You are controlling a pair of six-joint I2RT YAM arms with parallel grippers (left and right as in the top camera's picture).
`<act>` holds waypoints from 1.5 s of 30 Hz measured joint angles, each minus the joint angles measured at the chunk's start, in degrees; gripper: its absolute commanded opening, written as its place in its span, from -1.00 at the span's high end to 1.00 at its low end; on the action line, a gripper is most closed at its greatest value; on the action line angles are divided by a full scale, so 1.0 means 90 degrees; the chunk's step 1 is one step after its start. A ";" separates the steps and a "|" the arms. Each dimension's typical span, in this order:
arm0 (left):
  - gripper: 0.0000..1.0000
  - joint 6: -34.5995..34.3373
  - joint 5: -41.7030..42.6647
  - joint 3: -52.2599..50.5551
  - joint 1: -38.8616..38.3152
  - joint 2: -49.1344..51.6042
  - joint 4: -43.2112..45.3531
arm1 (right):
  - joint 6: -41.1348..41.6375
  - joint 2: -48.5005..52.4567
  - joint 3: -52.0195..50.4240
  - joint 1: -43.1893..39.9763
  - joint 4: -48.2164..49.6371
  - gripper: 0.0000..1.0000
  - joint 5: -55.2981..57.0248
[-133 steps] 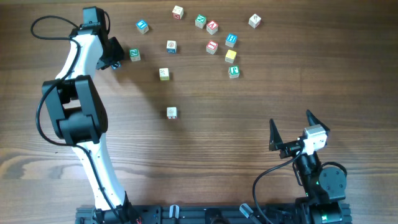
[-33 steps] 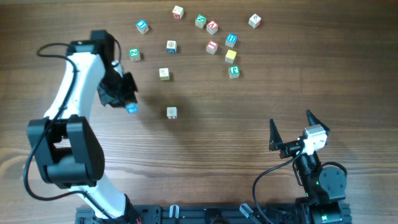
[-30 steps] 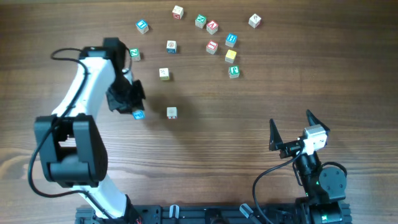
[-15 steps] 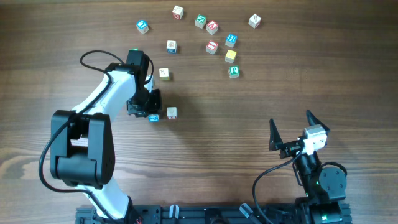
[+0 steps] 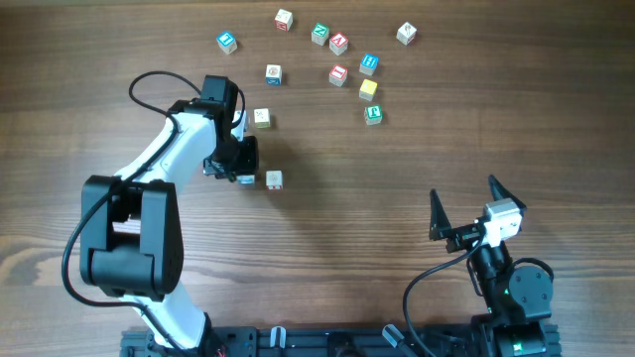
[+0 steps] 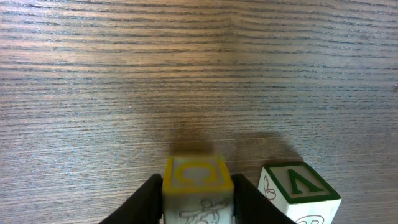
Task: Form a horizontal line
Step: 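Set the yellow-lettered block down and open the left gripper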
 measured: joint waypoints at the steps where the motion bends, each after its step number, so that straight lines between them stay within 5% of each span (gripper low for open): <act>1: 0.17 0.0015 0.0000 0.0000 0.0000 0.0000 0.0000 | 0.0000 0.0000 0.0000 0.0000 0.0000 -0.99 0.0002; 12: 0.12 0.0041 -0.0075 0.0000 0.0000 0.0000 0.0330 | 0.0000 0.0000 0.0000 0.0000 0.0000 -0.99 0.0002; 18: 0.60 0.0046 -0.0216 0.0000 0.0000 0.0000 0.0765 | 0.0000 0.0000 0.0000 0.0000 0.0000 -0.99 0.0002; 25: 0.74 0.0085 -0.0260 -0.0002 0.0000 0.0000 0.0646 | 0.0000 0.0000 0.0000 0.0000 0.0000 -0.99 0.0000; 45: 0.71 -0.0185 -0.0163 0.0000 0.0000 0.0000 0.0301 | 0.0000 0.0000 0.0000 0.0000 0.0000 -1.00 0.0000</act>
